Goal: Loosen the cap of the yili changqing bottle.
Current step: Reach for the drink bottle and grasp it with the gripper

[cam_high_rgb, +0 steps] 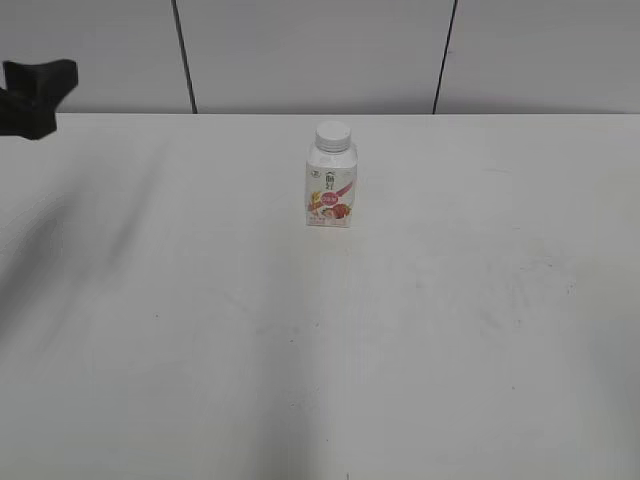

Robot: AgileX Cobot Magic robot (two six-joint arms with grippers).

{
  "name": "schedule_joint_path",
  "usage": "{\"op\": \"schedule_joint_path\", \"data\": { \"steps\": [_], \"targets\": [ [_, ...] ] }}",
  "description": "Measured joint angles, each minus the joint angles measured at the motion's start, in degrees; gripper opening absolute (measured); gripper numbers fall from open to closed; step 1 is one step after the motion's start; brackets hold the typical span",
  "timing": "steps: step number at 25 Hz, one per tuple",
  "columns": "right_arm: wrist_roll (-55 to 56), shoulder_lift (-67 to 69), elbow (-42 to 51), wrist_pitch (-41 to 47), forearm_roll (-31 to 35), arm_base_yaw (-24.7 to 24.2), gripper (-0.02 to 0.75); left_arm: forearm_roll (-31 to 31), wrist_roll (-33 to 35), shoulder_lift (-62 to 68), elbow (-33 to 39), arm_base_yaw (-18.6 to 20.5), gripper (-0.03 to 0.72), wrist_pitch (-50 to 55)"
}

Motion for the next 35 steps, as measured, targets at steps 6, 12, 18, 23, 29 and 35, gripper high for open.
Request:
{"op": "schedule_joint_path", "data": {
  "steps": [6,12,18,23,29,35],
  "targets": [
    [0.0,0.0,0.0,0.0,0.0,0.0,0.527,5.51,-0.18,11.63,-0.04,0.0,0.565,-12.25],
    [0.0,0.0,0.0,-0.02,0.0,0.0,0.527,17.77,-1.66,18.57,-0.12,0.04,0.565,-24.46],
    [0.0,0.0,0.0,-0.02,0.0,0.0,0.527,32.96,-8.27,28.47,-6.11,1.48,0.565,-35.71],
    [0.0,0.0,0.0,-0.02,0.0,0.0,0.527,44.05,-13.85,37.27,-15.93,1.62,0.565,-38.79],
    [0.0,0.0,0.0,-0.02,0.0,0.0,0.527,50.7,-19.07,46.9,-28.13,1.62,0.565,-38.9],
    [0.0,0.0,0.0,-0.02,0.0,0.0,0.527,56.96,-27.48,54.96,-40.32,1.41,0.565,-39.09]
  ]
}}
